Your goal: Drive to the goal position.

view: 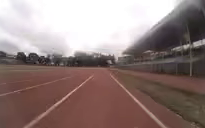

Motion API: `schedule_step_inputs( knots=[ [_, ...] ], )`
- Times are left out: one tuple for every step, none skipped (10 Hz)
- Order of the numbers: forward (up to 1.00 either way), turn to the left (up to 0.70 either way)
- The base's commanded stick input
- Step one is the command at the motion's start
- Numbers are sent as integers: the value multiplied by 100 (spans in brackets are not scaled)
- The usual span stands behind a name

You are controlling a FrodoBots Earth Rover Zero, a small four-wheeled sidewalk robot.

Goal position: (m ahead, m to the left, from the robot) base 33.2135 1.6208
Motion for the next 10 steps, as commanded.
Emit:
schedule_step_inputs(
  knots=[
    [70,0],
    [70,0],
    [70,0],
    [70,0],
    [70,0],
    [70,0],
    [70,0],
    [70,0],
    [70,0],
    [70,0]
  ],
)
